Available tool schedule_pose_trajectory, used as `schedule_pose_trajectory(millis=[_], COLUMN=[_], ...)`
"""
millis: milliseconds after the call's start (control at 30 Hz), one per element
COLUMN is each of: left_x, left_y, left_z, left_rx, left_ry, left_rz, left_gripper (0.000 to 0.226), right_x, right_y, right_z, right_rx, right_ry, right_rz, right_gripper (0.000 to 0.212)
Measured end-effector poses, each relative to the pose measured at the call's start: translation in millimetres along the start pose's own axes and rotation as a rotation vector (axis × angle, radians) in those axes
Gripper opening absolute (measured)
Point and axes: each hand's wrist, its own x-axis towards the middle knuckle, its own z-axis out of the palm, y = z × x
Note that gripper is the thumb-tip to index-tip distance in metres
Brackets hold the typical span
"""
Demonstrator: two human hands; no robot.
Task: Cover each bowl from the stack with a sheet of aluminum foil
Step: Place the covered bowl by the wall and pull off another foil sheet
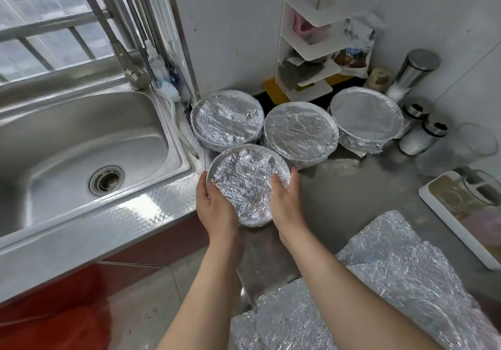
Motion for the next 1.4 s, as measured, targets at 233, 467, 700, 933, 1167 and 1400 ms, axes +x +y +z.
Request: schedule_pose_trajectory(millis=[233,467,700,933,1167,1400], left_x=[-0.7,-27.5,-83.2,-126.9,-137.3,-149.7], left_y=[-0.4,1.3,-39.1,-64.6,-59.2,-65.9], left_z=[2.8,-32.5,-32.1,-43.1,-65.4,-75.5], left_rx=[-0.002,0.310,0.934,1.282,1.042,1.076], left_ry=[-0.007,-0.107,-0.856,-0.887,-0.454,-0.447], left_rz=[-0.038,0.689,0.683,0.442,0.420,0.481], left_gripper=[0.037,0.049,0.028,0.046,0.009,0.020], right_x=[6.6,-13.0,-53.2,-91.6,-131.2,-161.5], right_y=[-7.5,-6.4,12.6,44.9,60.9,85.7], right_z=[-6.2,-94.3,-182.8,-221.6,-269.6,-288.1], right_rx=[0.046,-0.259,-1.053,-1.109,-1.051,-0.580], right_ry=[-0.057,-0.284,-0.446,-0.190,0.067,0.281], right_rz=[0.007,0.009,-0.053,-0.122,-0.091,0.162], right_gripper=[0.059,0.047,0.062,0.067,0.070,0.082])
